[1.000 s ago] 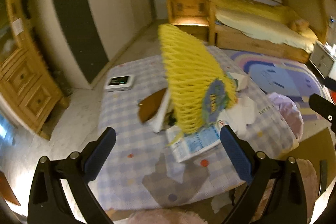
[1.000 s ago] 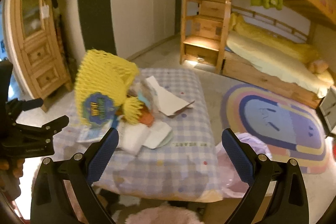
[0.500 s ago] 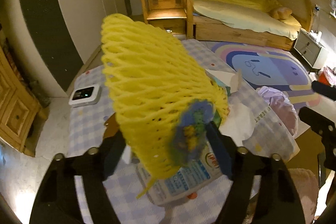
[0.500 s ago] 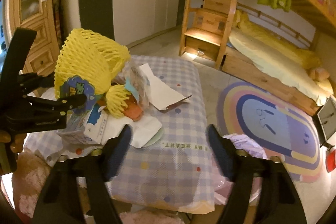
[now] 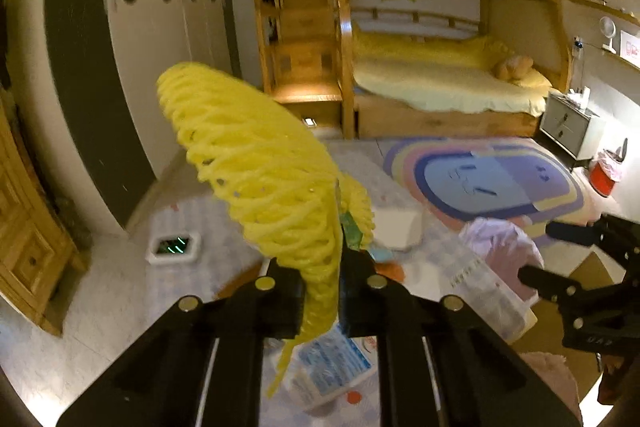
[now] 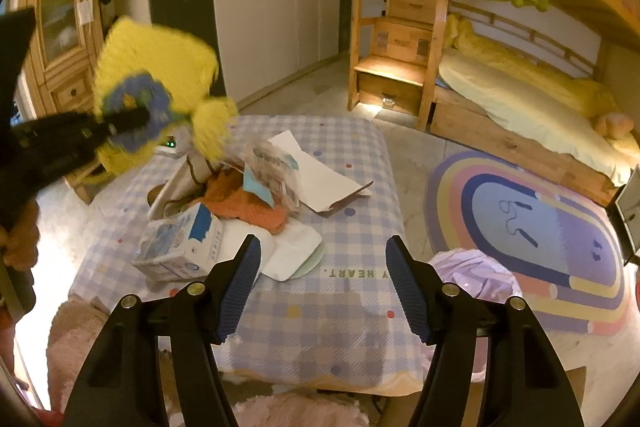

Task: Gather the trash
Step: 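Reach the left tool to the yellow foam net and close on it, then grasp a clear plastic wrapper with the right tool while the left holds the net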

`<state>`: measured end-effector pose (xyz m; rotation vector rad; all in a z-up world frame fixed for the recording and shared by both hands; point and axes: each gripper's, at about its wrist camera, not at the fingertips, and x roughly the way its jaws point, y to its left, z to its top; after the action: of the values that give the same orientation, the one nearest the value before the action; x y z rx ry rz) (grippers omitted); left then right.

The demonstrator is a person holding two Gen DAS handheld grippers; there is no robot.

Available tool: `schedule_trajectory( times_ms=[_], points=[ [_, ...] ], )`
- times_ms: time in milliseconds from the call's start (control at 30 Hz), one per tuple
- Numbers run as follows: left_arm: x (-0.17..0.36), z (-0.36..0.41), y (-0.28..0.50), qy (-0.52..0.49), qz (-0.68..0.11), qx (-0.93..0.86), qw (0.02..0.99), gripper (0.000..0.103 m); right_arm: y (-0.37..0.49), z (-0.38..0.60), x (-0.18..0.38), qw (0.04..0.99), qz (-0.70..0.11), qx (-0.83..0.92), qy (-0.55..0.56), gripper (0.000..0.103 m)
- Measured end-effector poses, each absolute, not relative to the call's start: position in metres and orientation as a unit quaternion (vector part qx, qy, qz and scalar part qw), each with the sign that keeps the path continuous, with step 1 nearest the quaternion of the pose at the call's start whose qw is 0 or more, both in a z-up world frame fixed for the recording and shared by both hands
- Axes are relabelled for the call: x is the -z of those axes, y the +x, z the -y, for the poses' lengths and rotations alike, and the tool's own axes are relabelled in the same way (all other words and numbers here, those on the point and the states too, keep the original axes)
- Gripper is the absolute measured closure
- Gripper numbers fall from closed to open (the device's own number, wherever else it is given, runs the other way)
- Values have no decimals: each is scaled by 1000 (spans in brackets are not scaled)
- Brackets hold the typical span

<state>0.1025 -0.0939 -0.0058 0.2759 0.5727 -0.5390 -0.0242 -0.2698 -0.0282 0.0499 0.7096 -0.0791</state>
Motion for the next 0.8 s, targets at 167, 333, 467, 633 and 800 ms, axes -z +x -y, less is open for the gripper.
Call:
schedule_trajectory(
  times_ms=[167, 333, 467, 633, 800],
  points=[
    [-11, 76, 91, 153, -262, 200, 932, 93, -21, 268, 29, 936, -349, 26, 27, 63],
    [14, 55, 90, 175, -274, 146, 934, 93, 5, 249, 43, 931, -365, -9, 5, 68],
    [36, 41, 101, 175, -297, 116, 932, 93, 31, 233, 54, 927, -375, -27, -6, 66],
    [48, 30, 114, 169, -305, 104, 931, 93, 68, 218, 73, 920, -390, -35, -24, 61],
    [57, 28, 119, 164, -311, 101, 931, 93, 96, 215, 89, 912, -407, -21, -48, 62]
  ],
)
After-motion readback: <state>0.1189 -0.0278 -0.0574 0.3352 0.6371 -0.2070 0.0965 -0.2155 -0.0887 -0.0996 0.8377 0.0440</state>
